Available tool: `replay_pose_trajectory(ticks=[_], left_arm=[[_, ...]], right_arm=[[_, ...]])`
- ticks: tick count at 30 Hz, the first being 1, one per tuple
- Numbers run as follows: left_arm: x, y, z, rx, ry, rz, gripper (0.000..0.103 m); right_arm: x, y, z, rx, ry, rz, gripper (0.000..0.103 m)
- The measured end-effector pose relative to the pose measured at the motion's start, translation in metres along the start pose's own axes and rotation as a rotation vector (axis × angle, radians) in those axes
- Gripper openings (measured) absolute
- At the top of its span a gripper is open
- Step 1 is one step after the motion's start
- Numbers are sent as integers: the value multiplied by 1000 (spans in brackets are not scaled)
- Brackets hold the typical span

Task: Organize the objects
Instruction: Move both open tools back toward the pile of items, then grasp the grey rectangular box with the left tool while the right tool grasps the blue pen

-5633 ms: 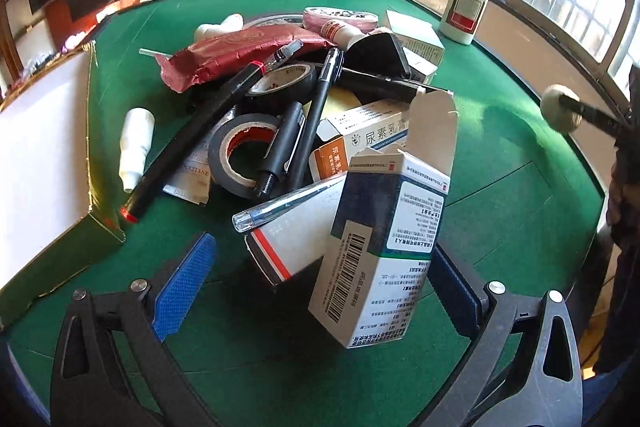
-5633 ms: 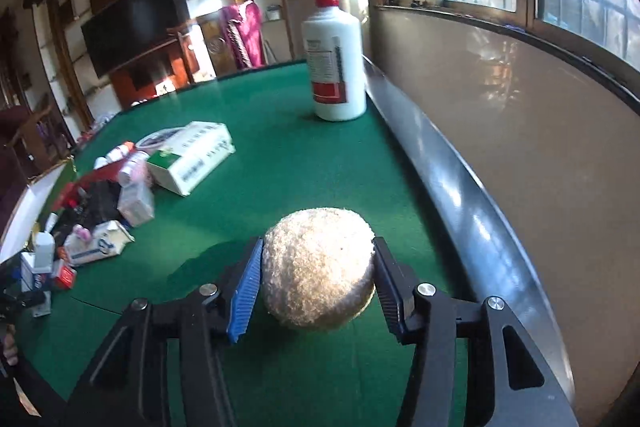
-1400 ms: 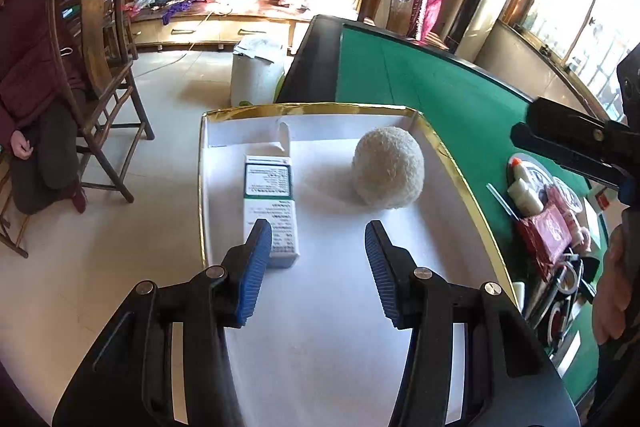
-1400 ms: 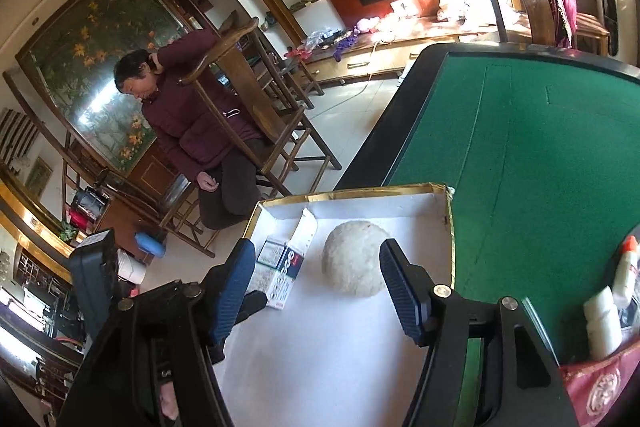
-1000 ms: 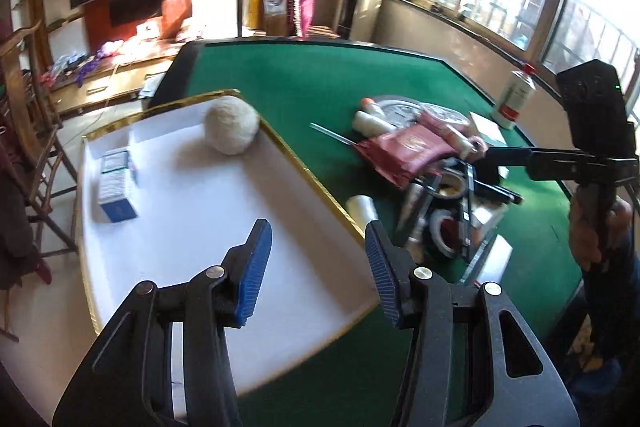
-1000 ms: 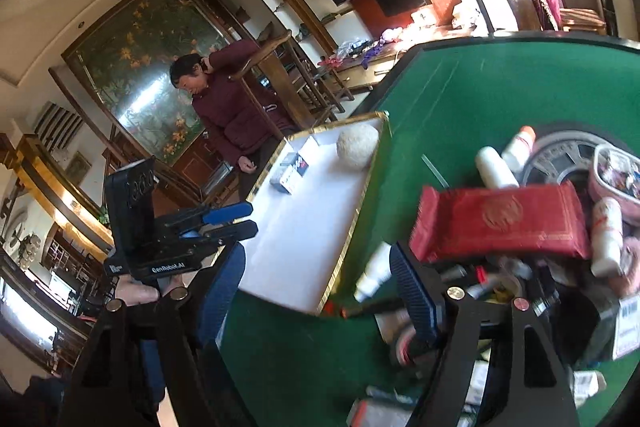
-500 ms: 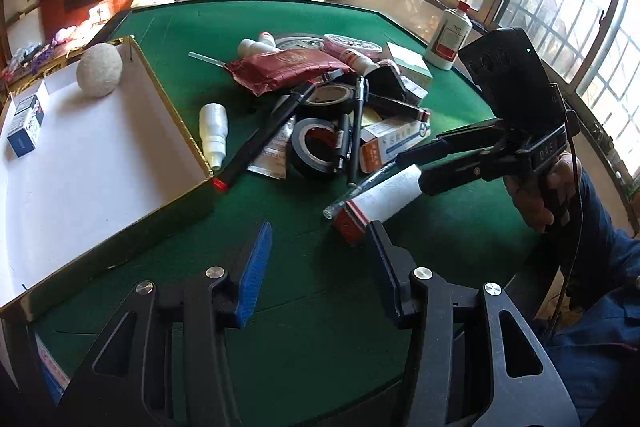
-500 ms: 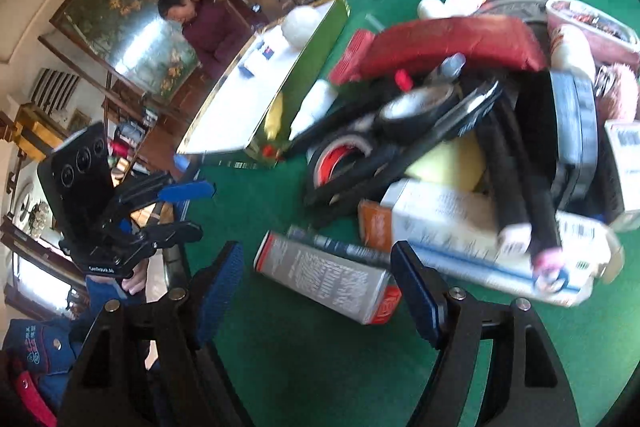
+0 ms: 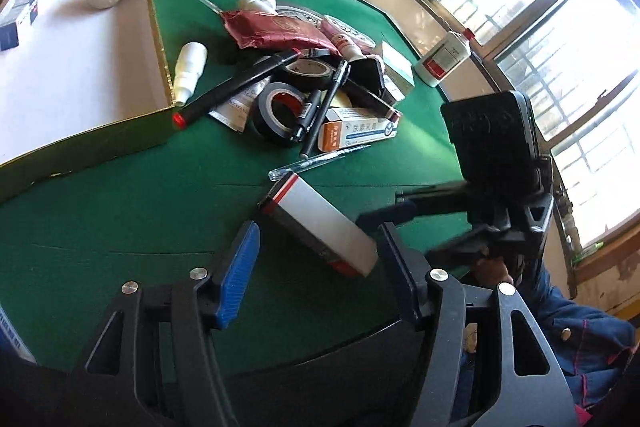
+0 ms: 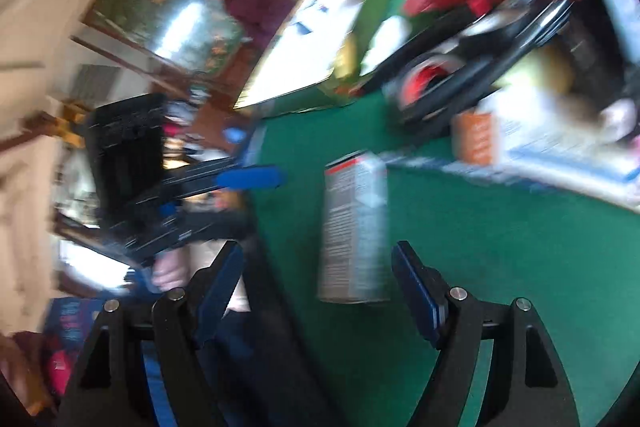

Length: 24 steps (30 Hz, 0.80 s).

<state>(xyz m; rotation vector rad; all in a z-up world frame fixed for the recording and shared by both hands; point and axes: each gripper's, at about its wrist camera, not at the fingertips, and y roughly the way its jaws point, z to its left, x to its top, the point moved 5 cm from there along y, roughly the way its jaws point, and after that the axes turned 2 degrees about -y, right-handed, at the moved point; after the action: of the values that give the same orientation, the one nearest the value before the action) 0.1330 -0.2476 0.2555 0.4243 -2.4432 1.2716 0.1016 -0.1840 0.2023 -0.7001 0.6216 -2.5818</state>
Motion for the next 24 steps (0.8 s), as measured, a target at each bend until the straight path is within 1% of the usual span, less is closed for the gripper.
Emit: replay_pose_trajectory(ticks=[2, 3, 4, 6, 7, 8, 9, 11, 13, 14, 16, 17, 18, 19, 21, 23, 24], left_arm=[[0, -3, 7, 15, -25, -11, 61], [0, -3, 9, 20, -34, -7, 61], [0, -1, 11, 24, -40, -3, 61], [-2, 3, 5, 21, -23, 15, 61], [-3, 8, 1, 21, -7, 30, 61], [-5, 12, -4, 25, 16, 47, 61], [-5, 17, -8, 37, 37, 62, 61], [-7, 27, -15, 67, 66, 88, 61], [-10, 40, -21, 101, 78, 122, 62], [-12, 48, -21, 141, 77, 142, 62], [-18, 64, -22, 237, 100, 188, 62], [-18, 63, -26, 270, 136, 157, 62], [-17, 64, -27, 332, 156, 147, 62], [-16, 64, -26, 371, 159, 143, 62], [-13, 61, -22, 399, 164, 117, 62], [-12, 56, -11, 490, 191, 106, 56], [-12, 52, -5, 509, 199, 102, 55]], right_arm=[[-3, 6, 5, 136, 35, 9, 77], [-6, 10, 9, 174, 24, 35, 77], [-6, 10, 12, 177, 1, 44, 77], [0, -4, 18, 133, -57, -19, 77], [4, -12, 18, 66, -84, -58, 77], [9, -24, 14, -24, -111, -103, 77], [11, -36, 10, -74, -119, -139, 77], [16, -52, 0, -125, -104, -180, 77], [19, -58, -7, -167, -105, -191, 77], [21, -61, -11, -204, -113, -193, 77], [24, -66, -18, -233, -110, -185, 77], [27, -69, -22, -242, -107, -184, 77], [34, -69, -26, -254, -105, -186, 77], [37, -67, -29, -258, -107, -178, 77], [39, -65, -35, -265, -111, -143, 77], [44, -63, -41, -289, -117, -124, 77], [47, -58, -44, -294, -117, -118, 77]])
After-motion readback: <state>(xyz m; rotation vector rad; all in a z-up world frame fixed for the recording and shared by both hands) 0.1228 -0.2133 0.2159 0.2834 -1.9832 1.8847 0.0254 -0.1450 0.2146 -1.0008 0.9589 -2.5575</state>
